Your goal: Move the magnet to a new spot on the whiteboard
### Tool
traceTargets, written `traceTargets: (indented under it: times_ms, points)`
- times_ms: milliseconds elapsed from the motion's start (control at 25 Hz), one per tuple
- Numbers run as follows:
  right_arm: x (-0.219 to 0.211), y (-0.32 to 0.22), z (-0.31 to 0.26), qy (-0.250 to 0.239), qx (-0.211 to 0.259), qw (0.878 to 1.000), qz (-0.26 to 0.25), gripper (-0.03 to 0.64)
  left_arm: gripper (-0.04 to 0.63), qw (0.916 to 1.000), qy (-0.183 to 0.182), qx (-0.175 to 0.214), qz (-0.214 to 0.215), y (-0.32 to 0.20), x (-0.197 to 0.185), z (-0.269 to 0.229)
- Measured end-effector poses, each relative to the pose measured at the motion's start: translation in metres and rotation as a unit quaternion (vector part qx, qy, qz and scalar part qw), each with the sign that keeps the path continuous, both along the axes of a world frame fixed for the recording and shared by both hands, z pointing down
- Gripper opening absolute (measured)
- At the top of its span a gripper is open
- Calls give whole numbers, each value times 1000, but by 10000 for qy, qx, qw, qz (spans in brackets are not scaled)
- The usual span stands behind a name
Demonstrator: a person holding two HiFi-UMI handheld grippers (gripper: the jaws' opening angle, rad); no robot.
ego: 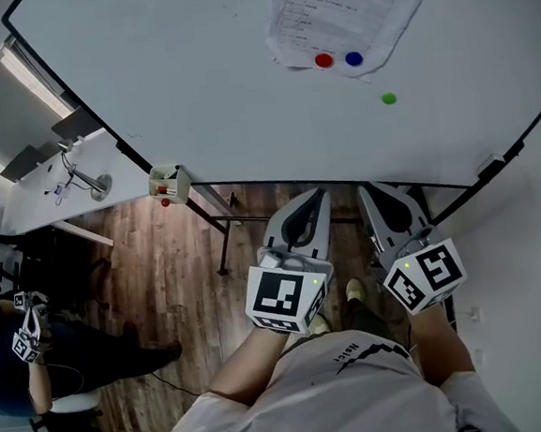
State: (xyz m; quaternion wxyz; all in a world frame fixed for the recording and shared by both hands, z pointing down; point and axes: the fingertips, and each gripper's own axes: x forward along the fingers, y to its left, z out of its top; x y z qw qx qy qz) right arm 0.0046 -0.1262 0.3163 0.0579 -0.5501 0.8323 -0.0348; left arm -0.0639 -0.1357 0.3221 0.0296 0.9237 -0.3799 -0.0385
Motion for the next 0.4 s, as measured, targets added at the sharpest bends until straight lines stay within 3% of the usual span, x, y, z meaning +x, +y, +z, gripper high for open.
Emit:
traceTargets:
  times_ms: [400]
  points:
    - [-18, 5, 2, 55, 44, 9999, -92, 14, 11, 9999, -9, 28, -118, 6, -19, 3]
